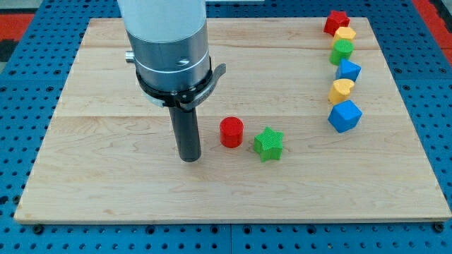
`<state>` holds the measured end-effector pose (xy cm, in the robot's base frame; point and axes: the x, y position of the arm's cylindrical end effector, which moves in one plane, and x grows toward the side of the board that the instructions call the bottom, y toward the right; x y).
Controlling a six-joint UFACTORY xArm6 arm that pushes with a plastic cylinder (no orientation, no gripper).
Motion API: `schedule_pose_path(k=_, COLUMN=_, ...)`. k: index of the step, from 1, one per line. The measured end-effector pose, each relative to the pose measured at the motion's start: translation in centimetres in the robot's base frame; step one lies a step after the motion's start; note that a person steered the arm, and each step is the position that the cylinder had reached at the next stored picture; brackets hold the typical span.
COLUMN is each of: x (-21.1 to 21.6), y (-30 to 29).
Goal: Move the green star closer to blue cube
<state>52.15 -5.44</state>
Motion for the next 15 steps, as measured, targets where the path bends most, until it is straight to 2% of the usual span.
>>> schedule_pose_path(k=2, x=-0.2, y=3.6)
schedule_pose_path(k=5, x=-2.8, y=7.9)
schedule_pose_path(k=8, x=0.1, y=15.1)
schedule_pose_path(k=11, x=4.6, y=15.5)
schedule_pose_path(k=15, x=3.0, y=17.1)
